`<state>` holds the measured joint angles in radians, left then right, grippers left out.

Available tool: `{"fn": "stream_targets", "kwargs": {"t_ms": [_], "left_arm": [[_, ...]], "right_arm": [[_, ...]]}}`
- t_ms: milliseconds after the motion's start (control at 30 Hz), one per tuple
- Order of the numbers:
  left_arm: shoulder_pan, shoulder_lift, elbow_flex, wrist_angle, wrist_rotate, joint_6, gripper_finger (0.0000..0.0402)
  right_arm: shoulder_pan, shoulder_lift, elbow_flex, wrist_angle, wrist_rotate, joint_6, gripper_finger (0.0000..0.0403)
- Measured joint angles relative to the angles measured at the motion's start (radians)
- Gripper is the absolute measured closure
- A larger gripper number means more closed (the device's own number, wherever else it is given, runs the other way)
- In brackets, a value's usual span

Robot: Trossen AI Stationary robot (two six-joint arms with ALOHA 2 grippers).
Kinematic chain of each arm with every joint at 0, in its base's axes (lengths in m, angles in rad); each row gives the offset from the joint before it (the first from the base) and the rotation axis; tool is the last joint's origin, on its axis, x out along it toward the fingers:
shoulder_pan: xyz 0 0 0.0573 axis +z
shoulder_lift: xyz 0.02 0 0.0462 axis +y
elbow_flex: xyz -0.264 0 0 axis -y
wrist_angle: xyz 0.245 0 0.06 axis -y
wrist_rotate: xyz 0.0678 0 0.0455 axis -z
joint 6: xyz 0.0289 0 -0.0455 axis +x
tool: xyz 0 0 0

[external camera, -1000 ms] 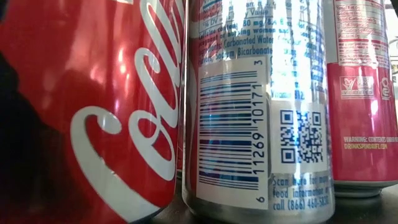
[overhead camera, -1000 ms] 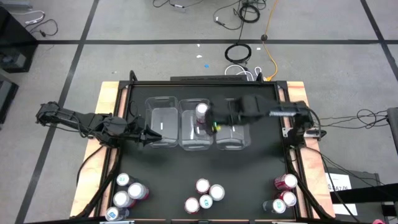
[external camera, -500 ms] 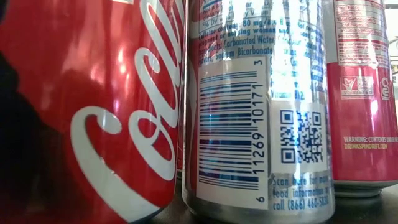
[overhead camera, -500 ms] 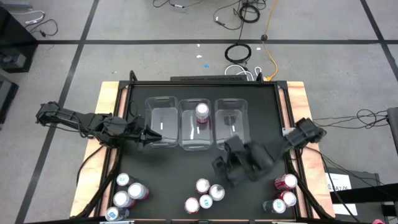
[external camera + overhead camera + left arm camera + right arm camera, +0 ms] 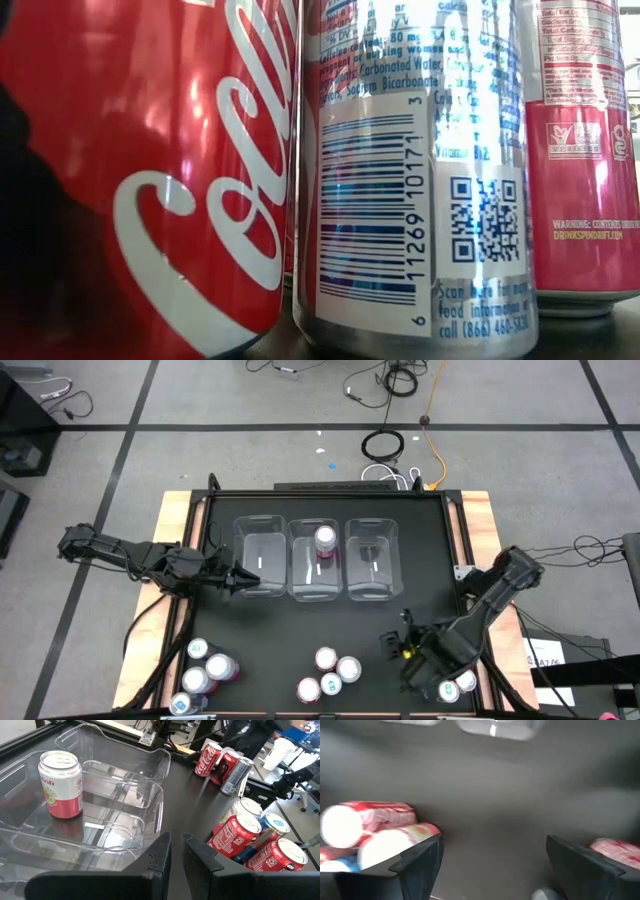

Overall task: Sort soda cans
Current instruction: Put the red-white soda can into the right transparent bin

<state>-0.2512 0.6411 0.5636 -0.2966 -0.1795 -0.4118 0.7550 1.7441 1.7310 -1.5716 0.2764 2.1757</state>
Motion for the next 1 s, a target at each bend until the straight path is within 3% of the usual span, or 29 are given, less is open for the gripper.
{"fn": "stream_targets", "kwargs": {"t_ms": [167, 400, 633, 1000], "left_arm": [[0.000, 0.000, 0.000, 0.000, 0.000, 0.000, 0.0348], [0.000, 0.000, 0.000, 0.000, 0.000, 0.000, 0.0348], [0.000, 0.000, 0.000, 0.000, 0.000, 0.000, 0.0348], [0.000, 0.000, 0.000, 0.000, 0.000, 0.000, 0.0348]], "right_arm": [[0.015, -0.096, -0.112, -0.001, -0.108, 0.023, 0.0063], [0.015, -0.209, -0.220, 0.001, -0.131, 0.010, 0.0064], [0.047, -0.297, -0.310, 0.000, -0.233, 0.013, 0.0064], [0.121, -0.374, -0.407, 0.001, -0.286, 0.012, 0.0064]]}}
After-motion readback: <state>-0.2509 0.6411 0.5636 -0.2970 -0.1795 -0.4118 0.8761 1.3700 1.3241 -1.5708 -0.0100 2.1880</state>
